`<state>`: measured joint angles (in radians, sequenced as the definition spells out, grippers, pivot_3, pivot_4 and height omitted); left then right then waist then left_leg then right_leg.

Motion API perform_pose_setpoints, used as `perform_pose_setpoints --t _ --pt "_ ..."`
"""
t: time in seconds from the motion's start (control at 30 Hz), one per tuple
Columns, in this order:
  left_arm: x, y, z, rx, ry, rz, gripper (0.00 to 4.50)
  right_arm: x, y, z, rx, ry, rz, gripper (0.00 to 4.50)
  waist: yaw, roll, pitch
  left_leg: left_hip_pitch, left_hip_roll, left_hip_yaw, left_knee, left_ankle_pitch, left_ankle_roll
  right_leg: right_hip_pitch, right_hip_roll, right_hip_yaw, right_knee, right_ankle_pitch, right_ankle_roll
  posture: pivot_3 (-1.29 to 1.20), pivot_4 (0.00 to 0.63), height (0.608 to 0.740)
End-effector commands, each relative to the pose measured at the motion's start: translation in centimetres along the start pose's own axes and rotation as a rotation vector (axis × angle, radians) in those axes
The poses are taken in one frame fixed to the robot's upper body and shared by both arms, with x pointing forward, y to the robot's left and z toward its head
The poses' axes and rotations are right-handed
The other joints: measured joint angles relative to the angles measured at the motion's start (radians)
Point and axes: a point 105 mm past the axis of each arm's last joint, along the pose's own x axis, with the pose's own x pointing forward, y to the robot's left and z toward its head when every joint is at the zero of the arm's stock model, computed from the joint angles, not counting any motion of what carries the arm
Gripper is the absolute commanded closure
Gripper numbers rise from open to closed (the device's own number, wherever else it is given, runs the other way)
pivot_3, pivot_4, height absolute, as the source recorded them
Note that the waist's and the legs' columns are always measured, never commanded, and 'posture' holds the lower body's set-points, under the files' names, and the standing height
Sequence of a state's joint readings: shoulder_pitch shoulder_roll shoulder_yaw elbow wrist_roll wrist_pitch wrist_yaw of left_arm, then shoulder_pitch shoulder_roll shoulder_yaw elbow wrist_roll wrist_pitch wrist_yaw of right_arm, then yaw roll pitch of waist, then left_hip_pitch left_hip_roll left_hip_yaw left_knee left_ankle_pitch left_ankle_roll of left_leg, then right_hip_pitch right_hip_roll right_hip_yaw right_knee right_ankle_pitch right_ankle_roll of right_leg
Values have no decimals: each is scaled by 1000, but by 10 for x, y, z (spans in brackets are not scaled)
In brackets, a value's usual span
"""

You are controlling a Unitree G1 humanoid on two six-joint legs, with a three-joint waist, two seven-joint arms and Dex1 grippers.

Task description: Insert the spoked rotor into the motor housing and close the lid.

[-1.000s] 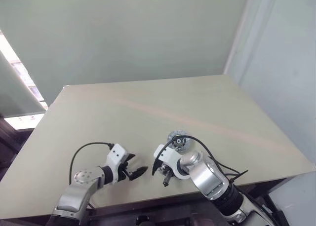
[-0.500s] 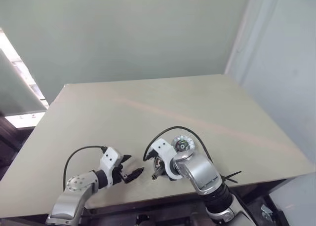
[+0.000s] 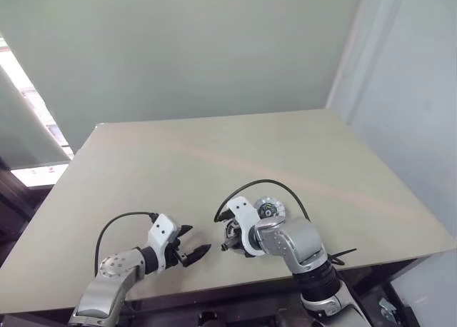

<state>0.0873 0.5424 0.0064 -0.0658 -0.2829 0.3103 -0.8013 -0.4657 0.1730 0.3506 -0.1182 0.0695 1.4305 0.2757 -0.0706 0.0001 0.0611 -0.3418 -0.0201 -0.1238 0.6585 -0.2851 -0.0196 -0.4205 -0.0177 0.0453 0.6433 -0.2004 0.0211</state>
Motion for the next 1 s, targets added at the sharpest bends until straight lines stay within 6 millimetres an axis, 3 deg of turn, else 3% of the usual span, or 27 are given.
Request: perform_pose_setpoints --t 0.03,0.3,0.7,0.8,1.0 --pt "3 -2 12 51 -31 -15 0 6 53 26 45 -72 142 4408 0 1 0 0 0 0 1 0 0 0 0 0 0 0 0 0 0 740" --pt "3 -5 11 52 -24 -21 0 6 63 33 51 -131 238 4408 -6 0 -1 1 2 0 2 0 0 0 1 -1 2 0 0 0 0 740" --pt "5 -3 13 53 -31 -18 0 -5 66 39 -39 -194 330 505 -4 0 -2 0 1 1 -3 0 0 -3 1 0 1 1 0 0 0 740" --pt "3 0 14 45 -36 -4 0 -16 63 45 -165 -260 344 505 -5 0 -2 -1 2 1 -2 0 0 -3 1 0 1 1 0 0 0 740" --pt "0 3 14 10 -55 8 0 -40 59 53 -234 -340 457 505 -5 0 -2 -1 2 1 -2 0 0 -3 1 0 1 1 0 0 0 740"
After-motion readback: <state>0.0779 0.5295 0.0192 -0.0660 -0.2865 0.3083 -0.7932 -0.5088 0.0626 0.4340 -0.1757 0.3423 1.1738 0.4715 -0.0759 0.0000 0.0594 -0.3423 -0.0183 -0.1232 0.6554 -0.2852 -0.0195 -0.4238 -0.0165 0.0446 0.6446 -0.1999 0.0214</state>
